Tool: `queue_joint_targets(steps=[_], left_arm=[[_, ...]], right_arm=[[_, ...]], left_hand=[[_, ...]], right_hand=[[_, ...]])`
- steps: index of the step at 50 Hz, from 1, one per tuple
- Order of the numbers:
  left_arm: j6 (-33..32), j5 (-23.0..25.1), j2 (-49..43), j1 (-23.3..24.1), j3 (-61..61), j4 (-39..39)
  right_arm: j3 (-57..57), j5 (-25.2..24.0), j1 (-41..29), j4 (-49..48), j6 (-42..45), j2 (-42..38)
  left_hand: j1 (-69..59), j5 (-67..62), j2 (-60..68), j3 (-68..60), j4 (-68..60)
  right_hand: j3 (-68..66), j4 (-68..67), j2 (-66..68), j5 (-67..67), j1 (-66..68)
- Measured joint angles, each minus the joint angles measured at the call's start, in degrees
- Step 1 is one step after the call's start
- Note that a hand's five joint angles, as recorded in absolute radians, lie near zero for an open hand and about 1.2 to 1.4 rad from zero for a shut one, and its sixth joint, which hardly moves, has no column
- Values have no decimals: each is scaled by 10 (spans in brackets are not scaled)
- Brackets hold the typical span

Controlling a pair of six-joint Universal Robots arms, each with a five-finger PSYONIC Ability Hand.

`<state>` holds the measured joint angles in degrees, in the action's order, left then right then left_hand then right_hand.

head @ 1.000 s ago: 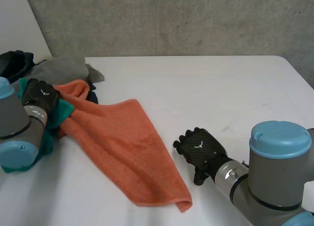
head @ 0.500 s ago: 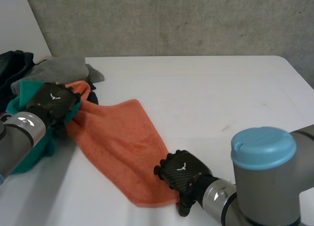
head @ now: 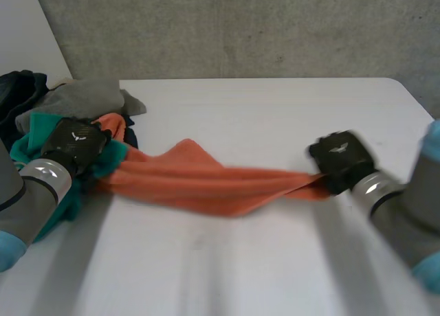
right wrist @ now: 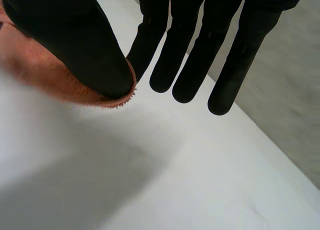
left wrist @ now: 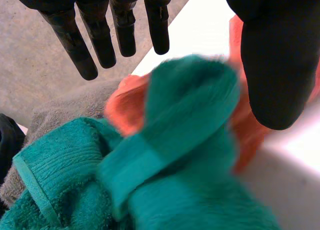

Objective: Fold the laundry.

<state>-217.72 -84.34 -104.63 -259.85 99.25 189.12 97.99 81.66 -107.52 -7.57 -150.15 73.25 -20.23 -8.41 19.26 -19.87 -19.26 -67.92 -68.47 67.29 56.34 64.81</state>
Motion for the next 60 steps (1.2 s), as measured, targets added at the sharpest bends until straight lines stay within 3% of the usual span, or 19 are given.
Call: queue_joint_targets(steps=[5,10,14,17,18,19,20,21,28,33,36,39,40,41,42,44,51,60], left_arm=[[-2,-1,-5,2,2,2],[-11,-1,-20,-1,1,7],[-27,-2,-44,-9,-8,21],[-46,-3,-73,-17,-25,37],[-56,-3,-87,-21,-34,43],[-69,-5,-103,-27,-45,50],[-79,-7,-114,-31,-53,53],[-93,-10,-130,-37,-64,58],[-177,-77,-182,-82,-121,78],[-189,-112,-169,-101,-126,103],[-180,-107,-150,-98,-114,114],[-163,-84,-128,-83,-96,116],[-158,-77,-122,-79,-92,115],[-144,-57,-109,-66,-81,112],[-133,-44,-100,-57,-75,108],[-109,-14,-84,-36,-65,97],[-22,66,-75,34,-93,29],[19,63,-218,75,-293,-100]], right_arm=[[-48,-39,107,62,64,-16],[-87,-54,156,98,95,-46],[-102,-57,164,107,93,-60],[-104,-60,160,108,86,-64],[-103,-61,158,107,83,-65],[-102,-63,154,107,79,-66],[-101,-64,152,106,77,-66],[-100,-65,149,105,74,-67],[-96,-68,145,102,69,-68],[-99,-70,154,103,72,-69],[-101,-76,158,105,74,-69],[-102,-84,159,109,75,-68],[-102,-85,159,109,75,-68],[-102,-90,159,111,75,-67],[-103,-93,159,113,75,-65],[-104,-98,159,116,76,-63],[-109,-110,161,129,81,-55],[-116,-128,169,161,120,-52]], left_hand=[[0,0,0,0,0],[0,0,0,0,0],[-7,-16,12,-8,-9],[-175,-170,171,-155,-162],[-175,-170,171,-155,-162],[-387,-359,366,-347,-356],[-387,-359,366,-347,-356],[-467,-471,472,-462,-471],[-467,-481,491,-482,-494],[-467,-481,491,-482,-494],[-467,-481,491,-482,-494],[-384,-413,403,-406,-415],[-305,-346,332,-337,-346],[-137,-201,198,-194,-199],[-137,-201,198,-194,-199],[83,33,-40,43,40],[89,59,-68,72,70],[53,34,-42,51,45]], right_hand=[[0,0,0,0,0],[0,0,0,0,0],[0,0,0,0,0],[0,0,0,0,0],[0,0,0,0,0],[0,0,0,0,0],[0,0,0,0,0],[0,0,0,0,0],[0,0,0,0,0],[0,0,0,0,0],[0,0,0,0,0],[0,0,0,0,0],[0,0,0,0,0],[0,0,0,0,0],[0,0,0,0,0],[0,0,0,0,0],[0,0,0,0,0],[0,0,0,0,0]])
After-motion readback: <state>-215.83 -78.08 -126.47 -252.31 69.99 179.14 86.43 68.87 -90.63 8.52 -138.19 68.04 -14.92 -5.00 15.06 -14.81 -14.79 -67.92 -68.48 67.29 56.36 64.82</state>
